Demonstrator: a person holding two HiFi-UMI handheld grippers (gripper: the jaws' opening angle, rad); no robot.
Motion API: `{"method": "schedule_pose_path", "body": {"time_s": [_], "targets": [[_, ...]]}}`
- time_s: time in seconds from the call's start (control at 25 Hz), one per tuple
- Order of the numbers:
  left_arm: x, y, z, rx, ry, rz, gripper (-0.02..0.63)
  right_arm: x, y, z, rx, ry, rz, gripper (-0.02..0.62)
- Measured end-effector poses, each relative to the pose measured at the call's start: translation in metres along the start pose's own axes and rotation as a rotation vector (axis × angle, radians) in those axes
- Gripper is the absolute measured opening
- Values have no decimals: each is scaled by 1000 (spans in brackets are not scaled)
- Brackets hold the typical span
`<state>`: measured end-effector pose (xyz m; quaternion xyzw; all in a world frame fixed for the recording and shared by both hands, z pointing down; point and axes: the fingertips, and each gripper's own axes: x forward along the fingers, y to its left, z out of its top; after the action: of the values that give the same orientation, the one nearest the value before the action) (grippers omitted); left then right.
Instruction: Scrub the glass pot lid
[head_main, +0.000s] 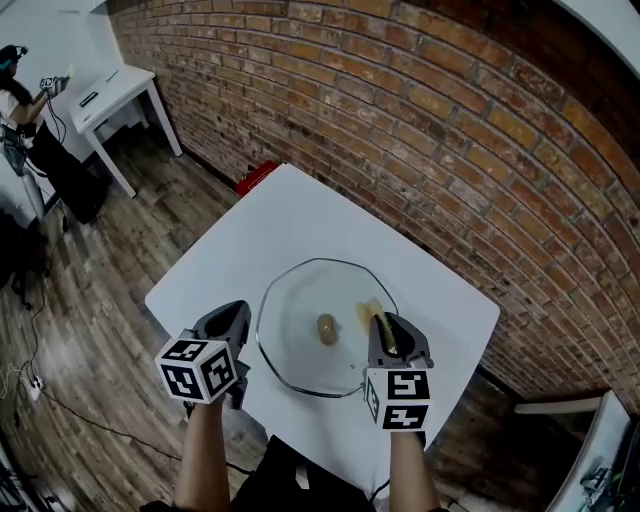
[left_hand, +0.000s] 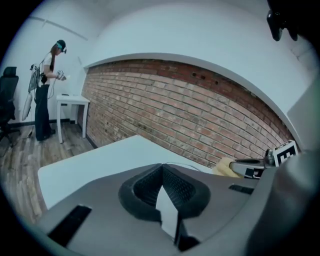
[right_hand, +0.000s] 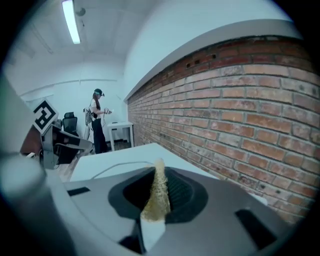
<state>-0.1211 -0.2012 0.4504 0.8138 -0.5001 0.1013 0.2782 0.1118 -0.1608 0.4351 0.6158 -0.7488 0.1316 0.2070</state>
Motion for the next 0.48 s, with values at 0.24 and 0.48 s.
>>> {"method": "schedule_pose_path", "body": {"time_s": [0.24, 0.48], "targets": [[-7, -35, 55, 89, -77, -45, 11, -22, -13, 58, 20, -141, -41, 58], [-27, -75, 104, 158, -161, -105, 11, -61, -17, 112, -10, -271, -91, 58]]}}
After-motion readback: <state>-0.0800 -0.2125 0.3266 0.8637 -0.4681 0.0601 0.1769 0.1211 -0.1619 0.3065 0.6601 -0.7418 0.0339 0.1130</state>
